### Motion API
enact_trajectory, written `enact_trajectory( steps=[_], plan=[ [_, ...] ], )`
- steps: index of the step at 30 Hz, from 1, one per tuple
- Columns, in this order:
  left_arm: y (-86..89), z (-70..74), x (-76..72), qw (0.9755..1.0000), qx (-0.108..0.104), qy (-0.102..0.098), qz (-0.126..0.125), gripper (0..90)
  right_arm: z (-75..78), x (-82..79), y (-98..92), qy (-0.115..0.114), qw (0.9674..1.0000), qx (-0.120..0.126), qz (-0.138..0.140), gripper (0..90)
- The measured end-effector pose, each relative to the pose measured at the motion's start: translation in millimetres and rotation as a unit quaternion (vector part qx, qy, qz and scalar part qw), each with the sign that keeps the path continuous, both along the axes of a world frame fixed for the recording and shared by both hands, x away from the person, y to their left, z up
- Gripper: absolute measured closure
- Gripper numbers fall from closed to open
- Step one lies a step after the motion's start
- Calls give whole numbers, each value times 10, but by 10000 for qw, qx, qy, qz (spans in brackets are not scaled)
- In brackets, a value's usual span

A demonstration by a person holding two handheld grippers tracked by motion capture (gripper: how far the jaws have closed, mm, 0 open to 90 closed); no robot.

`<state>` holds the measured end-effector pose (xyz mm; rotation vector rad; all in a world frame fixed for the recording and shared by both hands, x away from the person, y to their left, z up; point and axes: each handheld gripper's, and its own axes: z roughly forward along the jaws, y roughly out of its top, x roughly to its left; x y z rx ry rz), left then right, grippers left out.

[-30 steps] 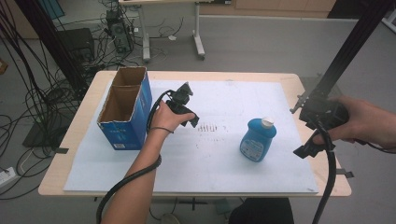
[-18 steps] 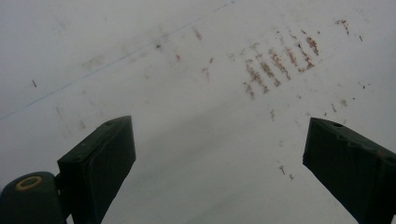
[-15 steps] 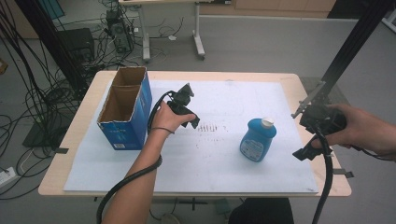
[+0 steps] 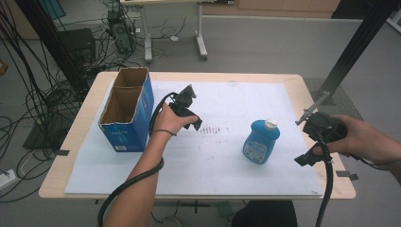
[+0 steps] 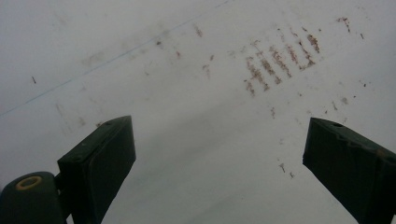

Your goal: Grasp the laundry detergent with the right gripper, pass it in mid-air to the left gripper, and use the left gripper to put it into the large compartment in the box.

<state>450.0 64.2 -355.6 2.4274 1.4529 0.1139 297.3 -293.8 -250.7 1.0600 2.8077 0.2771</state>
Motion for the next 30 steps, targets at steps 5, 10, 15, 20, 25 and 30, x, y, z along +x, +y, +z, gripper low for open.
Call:
enact_trajectory(
  steps=[5, 10, 15, 20, 25, 30],
  plan=[
    [13, -1, -4, 10000, -3, 4, 6, 97, -84, 5, -19, -69, 10000, 71, -10, 55],
    [23, 3, -5, 10000, -52, -1, 35, 97, -178, 6, -45, -135, 9998, 150, -59, 55],
    [25, -6, -4, 10000, -65, 24, 20, 97, -307, 20, -77, -228, 9994, 243, -89, 55],
    [31, -25, -7, 10000, -70, 37, 36, 97, -398, 30, -95, -366, 9988, 292, -114, 57],
    [46, -43, -3, 9999, -88, 59, 59, 97, -531, 28, -120, -495, 9978, 407, -142, 58],
    [57, -36, -1, 9999, -93, 64, 50, 97, -608, 18, -134, -607, 9966, 545, -120, 58]
  ],
)
